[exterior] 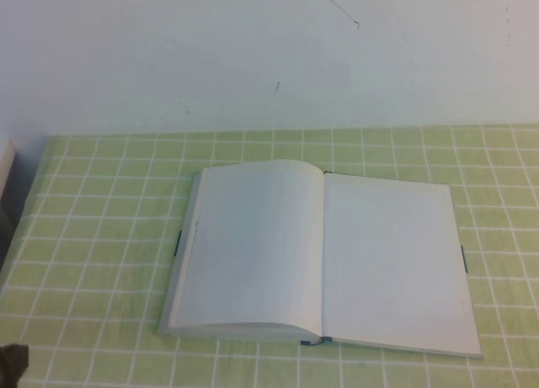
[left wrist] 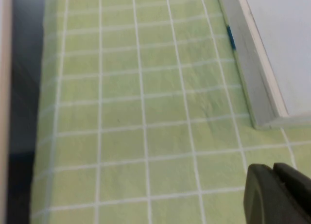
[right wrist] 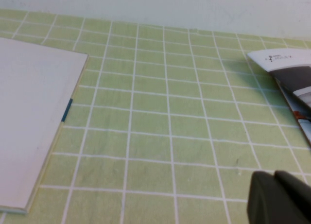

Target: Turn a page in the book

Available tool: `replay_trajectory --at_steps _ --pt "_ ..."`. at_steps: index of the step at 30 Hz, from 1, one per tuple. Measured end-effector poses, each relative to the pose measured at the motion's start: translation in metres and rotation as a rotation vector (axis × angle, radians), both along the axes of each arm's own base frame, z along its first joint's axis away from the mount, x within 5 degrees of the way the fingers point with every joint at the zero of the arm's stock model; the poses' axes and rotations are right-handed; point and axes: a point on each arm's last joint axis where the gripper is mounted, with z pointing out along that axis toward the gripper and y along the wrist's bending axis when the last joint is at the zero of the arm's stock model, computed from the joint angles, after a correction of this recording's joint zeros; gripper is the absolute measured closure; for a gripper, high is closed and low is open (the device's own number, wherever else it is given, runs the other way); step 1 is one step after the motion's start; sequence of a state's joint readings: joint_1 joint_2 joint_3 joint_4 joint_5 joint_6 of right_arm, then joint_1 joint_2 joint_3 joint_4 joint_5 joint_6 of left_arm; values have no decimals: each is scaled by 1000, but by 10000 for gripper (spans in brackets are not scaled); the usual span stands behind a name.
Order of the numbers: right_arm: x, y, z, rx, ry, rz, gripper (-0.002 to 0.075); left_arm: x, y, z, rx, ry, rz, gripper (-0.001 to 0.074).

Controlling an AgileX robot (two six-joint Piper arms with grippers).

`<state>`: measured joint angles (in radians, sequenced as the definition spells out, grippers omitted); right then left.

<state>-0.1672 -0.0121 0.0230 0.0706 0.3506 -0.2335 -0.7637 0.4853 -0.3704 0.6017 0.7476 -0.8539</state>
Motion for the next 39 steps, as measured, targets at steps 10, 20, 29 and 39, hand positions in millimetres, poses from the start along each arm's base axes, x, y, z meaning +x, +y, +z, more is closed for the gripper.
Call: replay_trajectory --at_steps 10,20,29,39 --pt "0 0 0 0 0 0 728 -16 13 -42 -157 -94 51 737" --pt "0 0 0 2 1 0 728 -29 33 -65 -17 -448 267 737" --pt "0 0 0 2 1 0 728 -32 34 -74 -50 -370 335 737" --pt "0 0 0 2 3 0 728 -32 33 -74 -71 -367 336 737"
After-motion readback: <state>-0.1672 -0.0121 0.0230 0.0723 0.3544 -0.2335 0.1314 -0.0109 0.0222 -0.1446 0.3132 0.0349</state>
